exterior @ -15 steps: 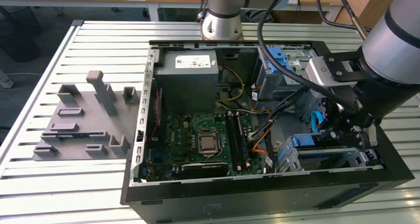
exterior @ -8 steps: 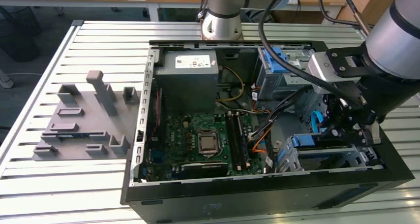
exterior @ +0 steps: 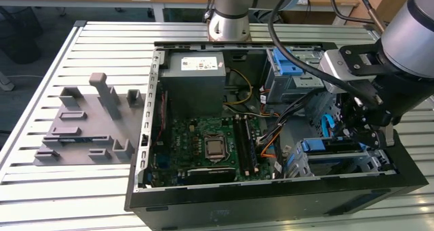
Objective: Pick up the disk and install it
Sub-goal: 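Insert the second disk wire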
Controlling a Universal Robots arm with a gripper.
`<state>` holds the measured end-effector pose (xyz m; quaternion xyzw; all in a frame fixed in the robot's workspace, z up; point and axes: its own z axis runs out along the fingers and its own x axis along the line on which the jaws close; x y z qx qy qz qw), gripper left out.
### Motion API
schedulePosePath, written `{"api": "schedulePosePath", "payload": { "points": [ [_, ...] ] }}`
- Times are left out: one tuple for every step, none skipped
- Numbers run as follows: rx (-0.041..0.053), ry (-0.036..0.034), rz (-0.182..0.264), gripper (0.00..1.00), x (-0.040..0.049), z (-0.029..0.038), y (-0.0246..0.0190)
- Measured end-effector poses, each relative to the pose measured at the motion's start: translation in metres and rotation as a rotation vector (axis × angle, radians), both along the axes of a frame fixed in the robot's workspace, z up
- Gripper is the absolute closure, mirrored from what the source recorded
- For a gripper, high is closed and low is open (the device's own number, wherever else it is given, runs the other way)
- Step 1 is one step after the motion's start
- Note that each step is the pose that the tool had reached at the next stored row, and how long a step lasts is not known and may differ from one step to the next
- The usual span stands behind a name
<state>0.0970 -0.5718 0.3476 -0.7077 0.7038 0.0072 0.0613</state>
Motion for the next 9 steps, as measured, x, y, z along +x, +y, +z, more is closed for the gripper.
{"api": "schedulePosePath", "payload": {
  "points": [
    [-0.0001,0.0,0.0,0.89,0.0,0.0,0.0],
    [-0.0002,0.0,0.0,0.89,0.0,0.0,0.0],
    [-0.0004,0.0,0.0,0.89,0.0,0.0,0.0],
    [-0.0003,0.0,0.0,0.89,0.0,0.0,0.0],
    [-0.0005,0.0,0.0,0.89,0.0,0.0,0.0],
    [-0.001,0.0,0.0,0.89,0.0,0.0,0.0],
    [-0.0014,0.0,0.0,0.89,0.0,0.0,0.0],
    [-0.0015,0.0,0.0,0.89,0.0,0.0,0.0],
    [-0.0016,0.0,0.0,0.89,0.0,0.0,0.0]
  ]
}}
